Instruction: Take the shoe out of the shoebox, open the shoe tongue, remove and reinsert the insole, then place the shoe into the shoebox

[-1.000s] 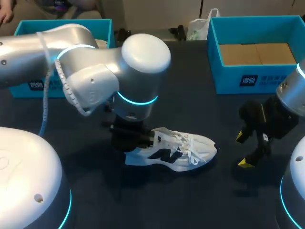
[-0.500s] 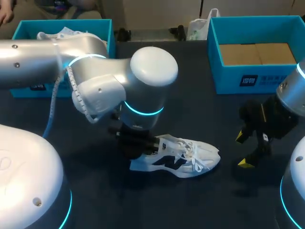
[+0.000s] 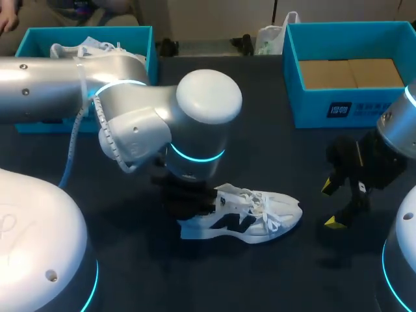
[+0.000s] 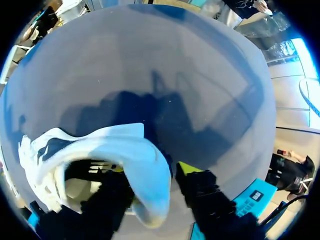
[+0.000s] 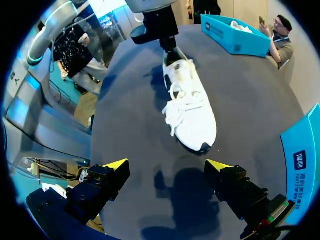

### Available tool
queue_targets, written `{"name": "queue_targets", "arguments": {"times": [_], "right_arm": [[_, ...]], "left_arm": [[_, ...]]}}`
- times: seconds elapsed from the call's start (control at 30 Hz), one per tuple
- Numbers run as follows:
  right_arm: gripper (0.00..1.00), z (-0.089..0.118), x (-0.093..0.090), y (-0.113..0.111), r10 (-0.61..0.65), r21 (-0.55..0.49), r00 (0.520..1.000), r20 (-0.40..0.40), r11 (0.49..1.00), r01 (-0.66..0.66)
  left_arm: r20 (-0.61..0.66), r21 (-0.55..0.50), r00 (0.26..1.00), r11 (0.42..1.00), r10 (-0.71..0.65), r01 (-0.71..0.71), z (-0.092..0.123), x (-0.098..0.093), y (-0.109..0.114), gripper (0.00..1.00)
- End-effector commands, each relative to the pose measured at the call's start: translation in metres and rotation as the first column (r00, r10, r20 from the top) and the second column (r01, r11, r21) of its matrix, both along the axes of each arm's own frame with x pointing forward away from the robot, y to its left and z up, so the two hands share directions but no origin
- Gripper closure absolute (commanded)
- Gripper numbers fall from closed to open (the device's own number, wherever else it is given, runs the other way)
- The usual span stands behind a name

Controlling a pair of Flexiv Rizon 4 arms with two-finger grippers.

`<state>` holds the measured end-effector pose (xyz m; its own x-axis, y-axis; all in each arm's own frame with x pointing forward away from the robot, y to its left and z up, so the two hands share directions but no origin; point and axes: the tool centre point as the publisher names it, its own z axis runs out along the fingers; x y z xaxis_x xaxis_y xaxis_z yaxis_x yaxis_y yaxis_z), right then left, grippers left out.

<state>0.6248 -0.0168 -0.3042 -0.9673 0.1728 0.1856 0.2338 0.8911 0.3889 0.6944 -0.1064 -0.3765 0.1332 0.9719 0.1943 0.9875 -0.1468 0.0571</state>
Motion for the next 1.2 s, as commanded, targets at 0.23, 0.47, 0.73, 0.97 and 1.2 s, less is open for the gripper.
{"name": "queue_targets", "arguments": {"times": [0.23,0.47,0.73,0.97,1.2], "right_arm": [[0.00,0.000,-0.002,0.000,-0.001,-0.001,1.000,0.002,1.000,0.001],[0.00,0.000,-0.002,0.000,-0.001,-0.001,1.000,0.002,1.000,0.001],[0.00,0.000,-0.002,0.000,-0.001,-0.001,1.000,0.002,1.000,0.001],[0.00,0.000,-0.002,0.000,-0.001,-0.001,1.000,0.002,1.000,0.001],[0.00,0.000,-0.002,0.000,-0.001,-0.001,1.000,0.002,1.000,0.001]], "left_arm": [[-0.003,-0.154,1.000,0.988,-0.018,0.017,0.062,-0.003,0.011,0.00],[-0.090,-0.298,0.995,0.953,0.038,-0.063,0.098,-0.010,0.022,0.00],[-0.246,-0.437,0.954,0.859,0.172,-0.267,0.118,-0.019,0.050,0.00],[-0.251,-0.437,0.949,0.853,0.191,-0.287,0.119,-0.020,0.055,0.00],[-0.297,-0.434,0.923,0.827,0.243,-0.357,0.120,-0.016,0.057,0.00]]}}
